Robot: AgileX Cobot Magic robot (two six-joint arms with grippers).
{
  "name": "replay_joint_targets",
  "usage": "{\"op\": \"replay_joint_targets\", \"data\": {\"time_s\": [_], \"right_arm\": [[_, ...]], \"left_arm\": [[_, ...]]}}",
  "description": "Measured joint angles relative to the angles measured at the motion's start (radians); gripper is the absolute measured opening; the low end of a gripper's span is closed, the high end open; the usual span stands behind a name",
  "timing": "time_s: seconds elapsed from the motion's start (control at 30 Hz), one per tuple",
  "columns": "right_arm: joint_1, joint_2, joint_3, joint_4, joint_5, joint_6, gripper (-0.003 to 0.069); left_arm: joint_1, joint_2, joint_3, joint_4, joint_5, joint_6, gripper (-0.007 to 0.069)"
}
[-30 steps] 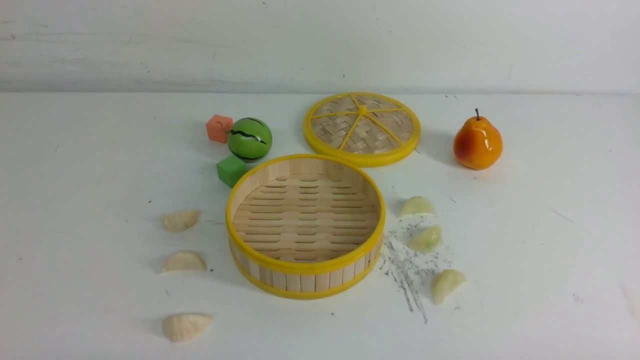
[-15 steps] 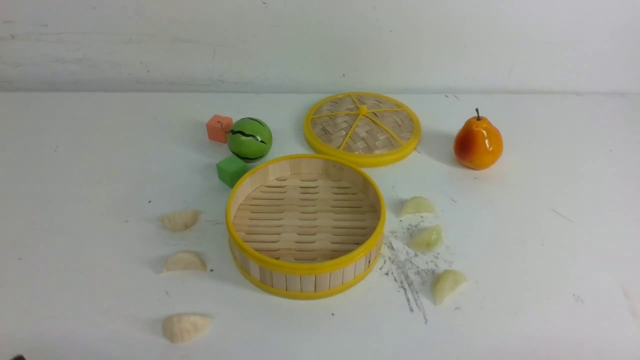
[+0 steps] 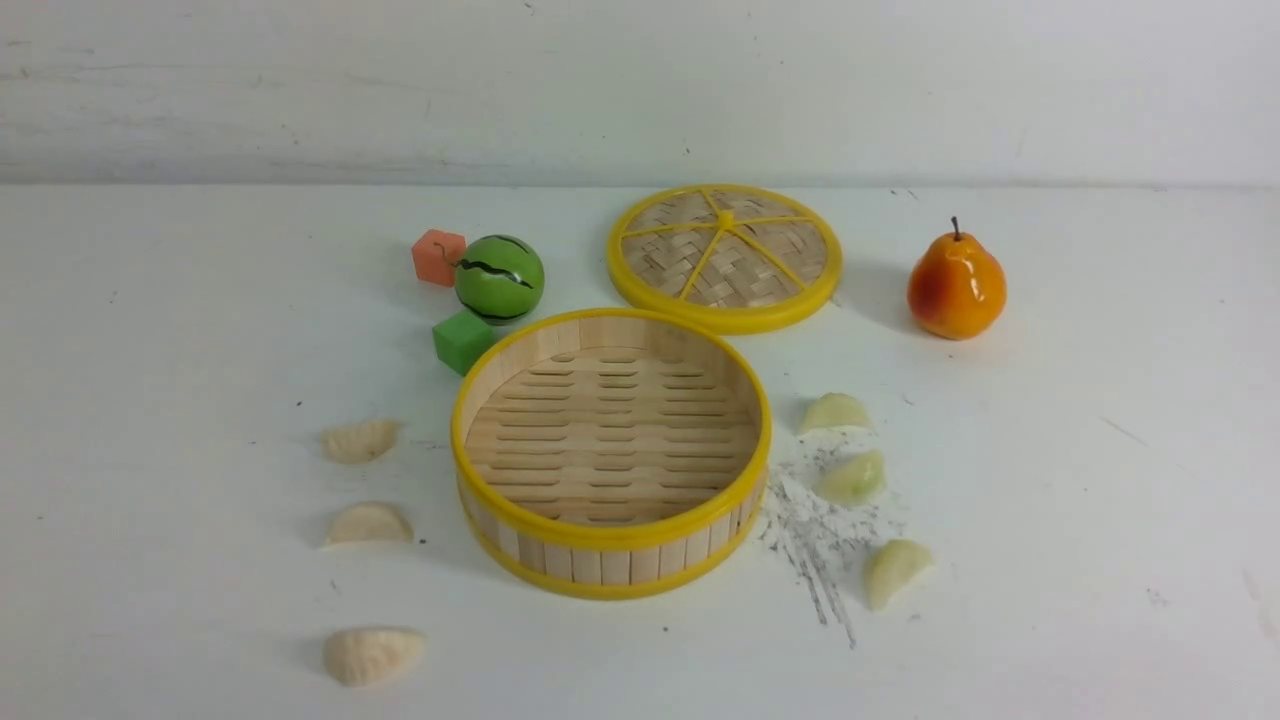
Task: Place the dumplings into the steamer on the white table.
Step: 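Reach for and grasp a dumpling on the table with the left gripper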
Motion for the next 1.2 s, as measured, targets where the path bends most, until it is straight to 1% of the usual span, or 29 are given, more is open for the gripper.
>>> {"op": "replay_joint_targets", "data": {"time_s": [0.07,0.1,0.13,0.23,0.27,0.3,0.37,0.4,0.53,0.63,0.73,0.77,0.83,0.9,0.93,0.97,1.0,1.1,1.13,1.17,1.2], "right_arm": [[0.000,0.000,-0.004,0.000,-0.021,0.062,0.0238],[0.000,0.000,-0.018,0.000,-0.019,0.088,0.0230],[0.000,0.000,-0.029,0.000,-0.018,0.101,0.0225],[0.000,0.011,-0.098,-0.002,0.007,0.126,0.0173],[0.000,0.030,-0.159,-0.009,0.039,0.131,0.0120],[0.000,0.050,-0.216,-0.018,0.077,0.132,0.0064],[0.000,0.106,-0.303,-0.035,0.151,0.132,0.0000],[0.000,0.139,-0.357,-0.054,0.213,0.132,-0.0014],[0.000,0.271,-0.475,-0.156,0.440,0.132,-0.0013],[0.000,0.384,-0.499,-0.213,0.650,0.134,-0.0011],[0.005,0.476,-0.499,-0.194,0.830,0.134,-0.0008],[0.012,0.496,-0.499,-0.183,0.867,0.126,-0.0008],[0.044,0.551,-0.499,-0.144,0.949,0.056,-0.0008],[0.080,0.599,-0.499,-0.107,1.000,-0.040,-0.0008],[0.093,0.616,-0.499,-0.093,1.014,-0.077,-0.0008],[0.114,0.646,-0.499,-0.069,1.038,-0.139,-0.0008],[0.138,0.684,-0.500,-0.030,1.067,-0.213,-0.0008],[0.191,0.789,-0.502,0.069,1.142,-0.379,-0.0008],[0.203,0.818,-0.503,0.093,1.157,-0.417,-0.0008],[0.206,0.825,-0.503,0.110,1.160,-0.426,-0.0008],[0.219,0.860,-0.506,0.152,1.175,-0.471,-0.0008]], "left_arm": [[0.000,0.000,-0.016,0.001,-0.012,-0.112,0.0237],[0.000,0.000,-0.041,0.006,0.009,-0.165,0.0229],[0.000,0.000,-0.063,0.010,0.028,-0.183,0.0221],[0.000,0.002,-0.192,0.041,0.140,-0.215,0.0167],[0.000,0.024,-0.289,0.060,0.228,-0.218,0.0118],[0.000,0.056,-0.378,0.073,0.309,-0.218,0.0071],[0.000,0.138,-0.489,0.089,0.414,-0.210,0.0001],[0.000,0.204,-0.571,0.105,0.492,-0.200,-0.0014],[-0.003,0.418,-0.701,0.122,0.667,-0.184,-0.0014],[-0.033,0.604,-0.797,0.106,0.922,-0.160,-0.0014],[-0.092,0.765,-0.884,0.048,1.152,-0.063,-0.0014],[-0.119,0.819,-0.912,0.021,1.228,-0.009,-0.0014],[-0.174,0.930,-0.963,-0.037,1.370,0.106,-0.0014],[-0.210,1.019,-0.995,-0.078,1.457,0.162,-0.0014],[-0.220,1.048,-1.005,-0.087,1.478,0.172,-0.0014],[-0.233,1.094,-1.021,-0.096,1.507,0.183,-0.0014],[-0.247,1.146,-1.038,-0.097,1.529,0.191,-0.0014],[-0.267,1.249,-1.064,-0.068,1.534,0.218,0.0004],[-0.268,1.282,-1.068,-0.055,1.533,0.239,0.0024],[-0.268,1.288,-1.069,-0.052,1.532,0.245,0.0029],[-0.269,1.319,-1.071,-0.037,1.531,0.286,0.0059]]}}
